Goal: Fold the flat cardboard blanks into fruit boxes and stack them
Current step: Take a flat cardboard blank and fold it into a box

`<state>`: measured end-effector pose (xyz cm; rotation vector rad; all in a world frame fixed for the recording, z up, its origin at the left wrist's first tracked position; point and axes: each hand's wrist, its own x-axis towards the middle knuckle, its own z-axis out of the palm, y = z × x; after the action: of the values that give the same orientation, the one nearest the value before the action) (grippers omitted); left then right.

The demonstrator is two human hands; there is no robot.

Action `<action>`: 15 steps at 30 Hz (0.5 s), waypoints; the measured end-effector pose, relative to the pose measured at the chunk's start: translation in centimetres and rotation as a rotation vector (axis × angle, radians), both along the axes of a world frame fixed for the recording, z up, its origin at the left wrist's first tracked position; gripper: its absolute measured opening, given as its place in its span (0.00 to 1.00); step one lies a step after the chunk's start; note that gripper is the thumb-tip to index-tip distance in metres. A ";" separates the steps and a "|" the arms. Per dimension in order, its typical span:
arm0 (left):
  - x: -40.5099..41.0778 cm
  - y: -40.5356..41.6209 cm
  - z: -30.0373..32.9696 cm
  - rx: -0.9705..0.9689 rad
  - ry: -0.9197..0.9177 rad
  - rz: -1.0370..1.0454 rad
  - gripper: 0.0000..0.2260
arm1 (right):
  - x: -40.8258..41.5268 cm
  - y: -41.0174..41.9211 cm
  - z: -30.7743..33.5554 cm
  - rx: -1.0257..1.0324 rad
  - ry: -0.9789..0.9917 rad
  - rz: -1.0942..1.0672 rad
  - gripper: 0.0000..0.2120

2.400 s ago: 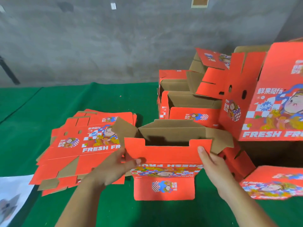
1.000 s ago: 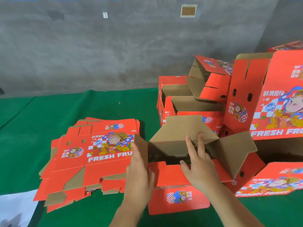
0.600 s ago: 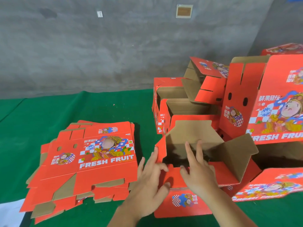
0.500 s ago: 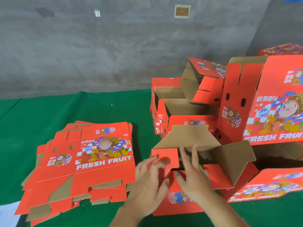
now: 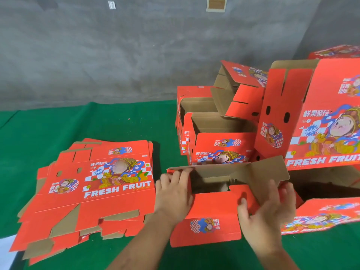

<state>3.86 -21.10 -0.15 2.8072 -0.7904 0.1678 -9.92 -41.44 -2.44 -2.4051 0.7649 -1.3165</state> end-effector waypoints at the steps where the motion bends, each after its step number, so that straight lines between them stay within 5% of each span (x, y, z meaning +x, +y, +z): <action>1: 0.3 0.0 0.2 0.006 -0.004 0.006 0.31 | -0.2 -0.6 -0.4 0.043 0.012 -0.010 0.39; 8: 1.8 -0.5 0.7 0.012 -0.001 0.038 0.44 | 0.1 -0.3 -0.3 0.304 0.145 0.374 0.46; 15: 2.3 -1.0 0.9 -0.129 0.045 0.070 0.42 | 0.9 -1.3 -0.6 0.161 0.588 0.277 0.29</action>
<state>6.18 -22.05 0.73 2.7088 -0.6472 0.1599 -9.06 -42.73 -3.06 -2.6580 0.6067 -0.4221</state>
